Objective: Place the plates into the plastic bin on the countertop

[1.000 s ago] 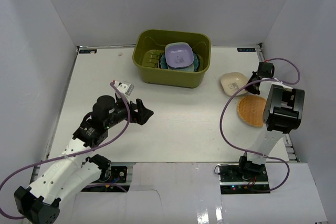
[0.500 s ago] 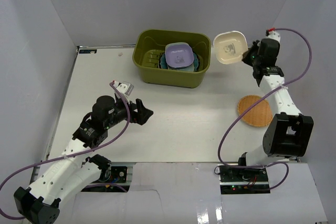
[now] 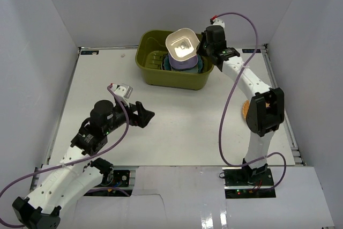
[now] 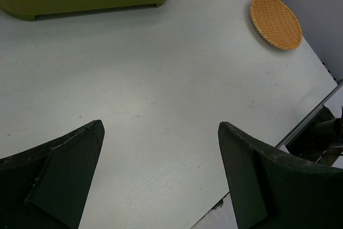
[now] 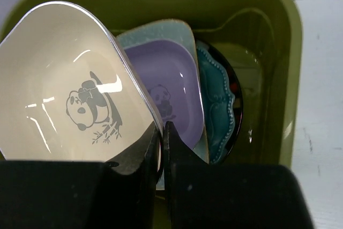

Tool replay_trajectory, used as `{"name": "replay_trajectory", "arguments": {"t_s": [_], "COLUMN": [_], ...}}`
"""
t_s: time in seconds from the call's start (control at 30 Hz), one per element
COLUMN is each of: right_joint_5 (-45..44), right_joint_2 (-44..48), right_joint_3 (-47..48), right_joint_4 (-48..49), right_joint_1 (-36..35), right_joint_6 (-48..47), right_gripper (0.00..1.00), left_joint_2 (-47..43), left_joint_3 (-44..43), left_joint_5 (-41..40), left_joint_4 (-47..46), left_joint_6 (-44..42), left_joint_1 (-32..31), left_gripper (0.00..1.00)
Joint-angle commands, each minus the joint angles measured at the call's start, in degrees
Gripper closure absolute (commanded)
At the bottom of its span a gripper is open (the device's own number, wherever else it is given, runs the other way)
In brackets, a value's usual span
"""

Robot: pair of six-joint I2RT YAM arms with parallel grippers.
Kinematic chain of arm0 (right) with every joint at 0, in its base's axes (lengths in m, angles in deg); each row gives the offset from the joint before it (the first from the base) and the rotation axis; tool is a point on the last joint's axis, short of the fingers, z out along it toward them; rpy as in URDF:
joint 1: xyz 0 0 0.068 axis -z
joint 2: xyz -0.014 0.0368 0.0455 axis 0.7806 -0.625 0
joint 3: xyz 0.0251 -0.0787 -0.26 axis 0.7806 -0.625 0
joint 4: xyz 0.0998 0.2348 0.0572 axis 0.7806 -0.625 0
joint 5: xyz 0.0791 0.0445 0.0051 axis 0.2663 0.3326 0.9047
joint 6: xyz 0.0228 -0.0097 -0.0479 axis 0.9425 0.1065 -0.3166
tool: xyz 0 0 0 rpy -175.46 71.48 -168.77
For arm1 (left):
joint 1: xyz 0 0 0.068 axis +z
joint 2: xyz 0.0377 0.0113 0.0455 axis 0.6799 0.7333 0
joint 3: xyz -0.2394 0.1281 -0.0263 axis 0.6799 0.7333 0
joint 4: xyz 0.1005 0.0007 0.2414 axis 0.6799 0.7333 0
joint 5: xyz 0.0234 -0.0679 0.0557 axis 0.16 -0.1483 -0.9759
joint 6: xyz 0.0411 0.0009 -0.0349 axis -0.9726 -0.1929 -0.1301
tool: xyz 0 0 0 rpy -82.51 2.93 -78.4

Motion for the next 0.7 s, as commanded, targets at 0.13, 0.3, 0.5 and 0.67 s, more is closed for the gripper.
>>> {"name": "replay_trajectory", "arguments": {"t_s": [0.13,0.3,0.5,0.67], "right_joint_5": [-7.33,-7.85,-16.01,-16.48], "right_joint_2": [-3.17,1.64,22.07,47.29], "right_joint_3": [5.83,3.82,-19.83,-49.67], "right_joint_4": [-5.30,-5.92,-4.87,-4.51], "right_joint_1": [-2.18,-2.09,2.81,17.39], "right_joint_6": [6.25,6.96,7.48,14.16], "right_gripper": [0.81,0.22,0.27,0.30], "left_joint_2": [-2.07,-2.69,-4.88,-7.52], "left_joint_3": [0.34,0.42,0.51,0.60], "left_joint_5": [-0.86,-0.68,-1.03,-2.00], "left_joint_4": [-0.68,-0.59,-0.50,-0.06], "left_joint_6": [-0.55,-0.46,-0.38,-0.38], "left_joint_1": [-0.31,-0.31,-0.92,-2.59], "left_gripper": [0.02,0.02,0.02,0.02]}}
